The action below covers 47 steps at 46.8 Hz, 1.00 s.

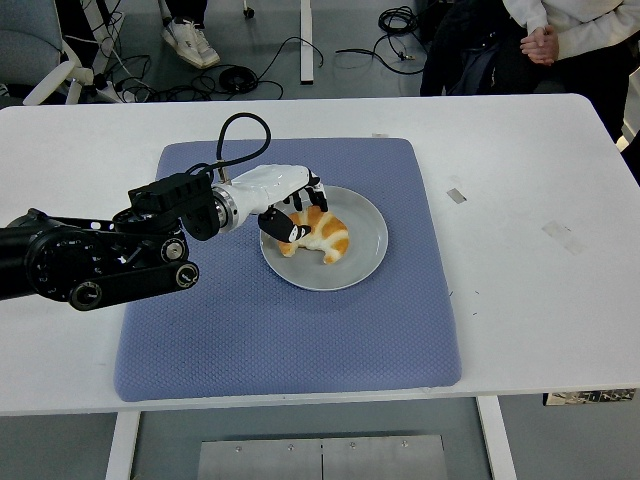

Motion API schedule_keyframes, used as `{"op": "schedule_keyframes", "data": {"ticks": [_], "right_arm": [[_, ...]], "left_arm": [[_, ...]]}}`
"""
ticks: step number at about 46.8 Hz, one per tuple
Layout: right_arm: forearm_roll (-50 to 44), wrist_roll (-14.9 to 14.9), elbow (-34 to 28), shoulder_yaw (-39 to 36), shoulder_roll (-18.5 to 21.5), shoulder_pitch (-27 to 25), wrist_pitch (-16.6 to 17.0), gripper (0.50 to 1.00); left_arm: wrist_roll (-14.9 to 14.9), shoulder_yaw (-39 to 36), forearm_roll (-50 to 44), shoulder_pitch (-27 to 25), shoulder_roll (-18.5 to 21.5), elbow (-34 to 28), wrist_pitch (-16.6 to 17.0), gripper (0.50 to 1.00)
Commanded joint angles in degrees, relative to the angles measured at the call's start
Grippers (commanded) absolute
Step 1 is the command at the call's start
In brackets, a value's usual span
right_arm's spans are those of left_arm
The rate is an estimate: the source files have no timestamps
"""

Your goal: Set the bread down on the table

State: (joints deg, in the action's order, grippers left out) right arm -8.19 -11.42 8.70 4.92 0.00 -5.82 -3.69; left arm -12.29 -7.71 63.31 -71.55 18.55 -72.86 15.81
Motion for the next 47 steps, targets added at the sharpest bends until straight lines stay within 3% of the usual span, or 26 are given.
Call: {"op": "schedule_keyframes", "data": {"ticks": [1, 15, 21, 30, 33, 47], "right_arm": [[-0.1, 0.0, 0.0, 0.0, 0.0, -0.1, 0.0, 1.000], [0.0, 0.0, 0.0, 0.0, 0.0, 0.0, 0.0, 1.000], [-0.1, 0.0, 0.0, 0.0, 0.0, -0.1, 0.0, 1.000], [-0.1, 0.0, 0.0, 0.0, 0.0, 0.0, 0.0, 1.000], [0.0, 0.0, 0.0, 0.0, 0.0, 0.0, 0.0, 1.000], [0.0, 0.0, 0.0, 0.0, 0.0, -0.1, 0.0, 1.000]], "left_arm": [[0.0, 0.0, 0.0, 0.0, 0.0, 0.0, -0.1, 0.567], [0.1, 0.0, 0.1, 0.0, -0.1, 0.0, -0.1, 0.581], [0.1, 0.0, 0.1, 0.0, 0.0, 0.0, 0.0, 0.682], [0.1, 0.6, -0.1, 0.0, 0.1, 0.3, 0.2, 0.917], [0.1, 0.8, -0.2, 0.0, 0.0, 0.3, 0.1, 0.964], [0.2, 0.8, -1.3, -0.2, -0.1, 0.3, -0.4, 0.975]]}}
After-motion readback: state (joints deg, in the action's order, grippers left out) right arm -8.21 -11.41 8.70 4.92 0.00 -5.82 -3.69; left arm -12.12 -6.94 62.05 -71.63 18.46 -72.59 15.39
